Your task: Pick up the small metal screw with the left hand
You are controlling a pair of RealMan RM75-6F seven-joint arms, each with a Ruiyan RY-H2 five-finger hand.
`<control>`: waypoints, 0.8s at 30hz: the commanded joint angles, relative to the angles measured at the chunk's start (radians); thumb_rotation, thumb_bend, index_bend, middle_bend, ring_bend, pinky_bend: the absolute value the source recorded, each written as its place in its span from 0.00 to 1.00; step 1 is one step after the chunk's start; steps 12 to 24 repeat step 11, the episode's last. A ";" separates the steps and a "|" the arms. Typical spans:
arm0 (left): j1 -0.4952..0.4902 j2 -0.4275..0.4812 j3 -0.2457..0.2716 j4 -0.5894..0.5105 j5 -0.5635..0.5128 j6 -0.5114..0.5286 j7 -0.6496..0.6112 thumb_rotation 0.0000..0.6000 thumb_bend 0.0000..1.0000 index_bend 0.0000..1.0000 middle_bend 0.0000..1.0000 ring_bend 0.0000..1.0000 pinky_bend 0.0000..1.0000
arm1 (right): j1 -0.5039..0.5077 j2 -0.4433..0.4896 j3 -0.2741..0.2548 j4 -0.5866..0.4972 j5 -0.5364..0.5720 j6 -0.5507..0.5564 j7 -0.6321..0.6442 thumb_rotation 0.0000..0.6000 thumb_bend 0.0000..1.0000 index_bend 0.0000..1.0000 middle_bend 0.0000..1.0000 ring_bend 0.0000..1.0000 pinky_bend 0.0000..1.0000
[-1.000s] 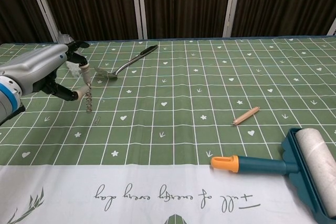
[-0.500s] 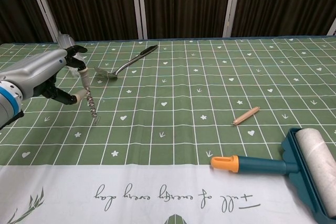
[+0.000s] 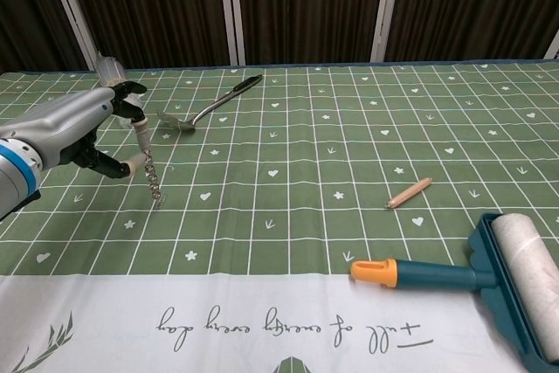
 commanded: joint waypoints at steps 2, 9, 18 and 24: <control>0.001 0.001 -0.001 0.000 0.001 -0.001 0.001 1.00 0.46 0.61 0.00 0.00 0.00 | 0.000 0.001 0.000 0.000 0.001 0.000 0.000 1.00 0.11 0.11 0.00 0.00 0.07; 0.003 0.007 -0.005 -0.003 0.001 -0.003 0.001 1.00 0.46 0.61 0.00 0.00 0.00 | -0.001 0.000 -0.001 -0.002 0.001 0.000 -0.004 1.00 0.11 0.11 0.00 0.00 0.07; 0.003 0.009 -0.006 -0.003 -0.002 -0.004 0.003 1.00 0.46 0.61 0.00 0.00 0.00 | -0.001 -0.001 0.000 -0.002 0.000 0.001 -0.004 1.00 0.11 0.11 0.00 0.00 0.07; 0.003 0.009 -0.006 -0.003 -0.002 -0.004 0.003 1.00 0.46 0.61 0.00 0.00 0.00 | -0.001 -0.001 0.000 -0.002 0.000 0.001 -0.004 1.00 0.11 0.11 0.00 0.00 0.07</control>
